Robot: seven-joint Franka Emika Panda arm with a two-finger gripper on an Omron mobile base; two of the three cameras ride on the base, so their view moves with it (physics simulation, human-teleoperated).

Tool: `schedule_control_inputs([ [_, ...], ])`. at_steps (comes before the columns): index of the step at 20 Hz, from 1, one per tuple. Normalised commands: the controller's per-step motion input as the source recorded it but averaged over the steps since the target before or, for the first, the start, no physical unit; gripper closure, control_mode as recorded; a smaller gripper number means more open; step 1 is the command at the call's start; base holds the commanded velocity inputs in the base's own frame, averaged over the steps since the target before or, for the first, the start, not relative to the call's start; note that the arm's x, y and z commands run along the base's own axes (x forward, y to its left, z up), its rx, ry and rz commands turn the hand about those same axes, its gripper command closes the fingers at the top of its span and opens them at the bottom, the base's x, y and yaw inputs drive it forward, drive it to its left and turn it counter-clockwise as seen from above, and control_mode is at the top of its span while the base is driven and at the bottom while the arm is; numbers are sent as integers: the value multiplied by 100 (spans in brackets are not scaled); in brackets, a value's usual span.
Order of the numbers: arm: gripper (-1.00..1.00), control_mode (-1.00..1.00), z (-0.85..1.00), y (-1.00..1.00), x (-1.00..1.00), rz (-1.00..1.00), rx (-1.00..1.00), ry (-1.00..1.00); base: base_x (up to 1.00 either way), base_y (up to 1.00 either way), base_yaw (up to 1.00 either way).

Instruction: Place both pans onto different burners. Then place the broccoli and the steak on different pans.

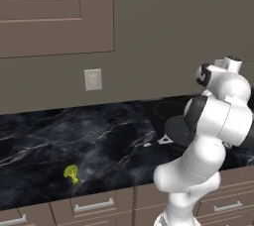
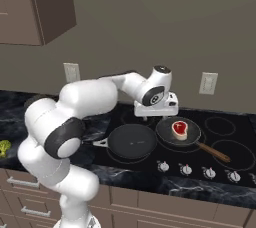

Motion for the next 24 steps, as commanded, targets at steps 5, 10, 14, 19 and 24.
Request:
schedule_control_inputs([
  [5,-100,-100,29,69,-5,-3,0,4,0,0,0],
  [10,-100,-100,41,66,0,-5,0,3,0,0,0],
  [14,-100,-100,36,61,0,-4,0,5,0,0,0],
  [19,-100,-100,6,58,-15,-2,0,6,0,0,0],
  [24,-100,-100,1,58,-19,-2,0,4,0,0,0],
])
